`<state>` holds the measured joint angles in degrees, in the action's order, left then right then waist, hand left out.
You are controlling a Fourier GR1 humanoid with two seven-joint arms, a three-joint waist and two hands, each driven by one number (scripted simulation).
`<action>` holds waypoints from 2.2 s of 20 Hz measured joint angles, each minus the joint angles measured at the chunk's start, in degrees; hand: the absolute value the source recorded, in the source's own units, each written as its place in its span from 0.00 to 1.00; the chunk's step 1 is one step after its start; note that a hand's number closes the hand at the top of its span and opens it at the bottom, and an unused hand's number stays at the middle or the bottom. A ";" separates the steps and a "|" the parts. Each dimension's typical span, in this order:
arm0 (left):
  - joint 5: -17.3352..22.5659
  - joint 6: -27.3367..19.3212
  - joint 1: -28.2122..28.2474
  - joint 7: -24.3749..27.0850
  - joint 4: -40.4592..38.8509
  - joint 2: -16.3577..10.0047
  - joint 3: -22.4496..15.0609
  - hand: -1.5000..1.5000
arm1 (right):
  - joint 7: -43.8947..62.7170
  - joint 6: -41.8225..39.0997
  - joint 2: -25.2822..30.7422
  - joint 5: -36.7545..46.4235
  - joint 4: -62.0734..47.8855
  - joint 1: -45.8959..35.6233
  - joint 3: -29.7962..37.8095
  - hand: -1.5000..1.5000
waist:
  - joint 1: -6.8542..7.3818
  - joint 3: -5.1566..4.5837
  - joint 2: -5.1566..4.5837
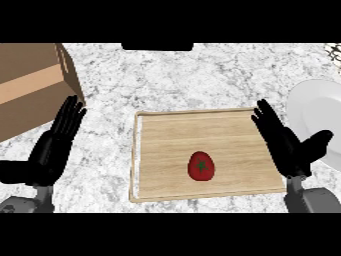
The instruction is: Pick the tomato from the tray and place it in the plate
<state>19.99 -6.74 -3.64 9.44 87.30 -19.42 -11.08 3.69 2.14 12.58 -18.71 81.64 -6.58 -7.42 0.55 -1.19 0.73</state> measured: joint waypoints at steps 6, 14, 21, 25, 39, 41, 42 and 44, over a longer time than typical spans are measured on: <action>-4.16 -5.95 1.29 -6.58 -3.37 -1.20 0.29 0.50 | 0.46 -1.43 -2.30 1.50 10.34 -3.77 -5.35 1.00 | -0.48 0.94 -0.31; -6.11 -9.56 3.44 -12.32 -6.49 -1.26 -0.53 0.50 | -7.10 9.64 6.84 27.65 13.78 -3.08 -9.43 0.00 | -1.87 0.83 0.09; -8.26 -12.17 0.42 -17.28 -5.93 0.03 -1.77 0.50 | -24.97 6.80 0.20 22.22 11.34 5.54 -13.94 0.00 | -1.09 1.27 -0.64; -9.24 -12.68 0.54 -18.10 -6.06 0.53 -2.18 0.50 | -23.42 6.16 5.58 29.65 12.57 6.01 -16.13 0.00 | -0.91 1.19 -0.60; -11.34 -12.82 1.11 -19.04 -5.00 1.89 -2.76 0.50 | 11.50 -10.00 13.35 47.48 22.91 -5.16 -23.08 0.00 | -0.34 1.09 -0.59; -11.29 -12.50 0.16 -19.98 -5.24 1.85 -2.29 0.50 | 15.54 -14.35 12.62 46.84 22.76 -7.48 -23.72 0.00 | -0.29 1.11 -0.65; -11.51 -12.57 -0.02 -19.83 -5.57 2.34 -2.33 0.50 | 17.81 -15.61 11.33 47.36 22.84 -8.02 -24.92 0.00 | -0.31 1.11 -0.66; -11.70 -12.19 -0.67 -20.00 -6.03 2.62 -1.53 0.50 | 20.27 -18.66 10.41 47.33 23.00 -8.56 -24.95 0.00 | -0.38 1.13 -0.68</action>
<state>8.30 -18.92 -4.31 -10.56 81.28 -16.80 -12.60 23.96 -16.52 22.99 28.62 104.64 -15.14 -32.37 0.17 -0.06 0.05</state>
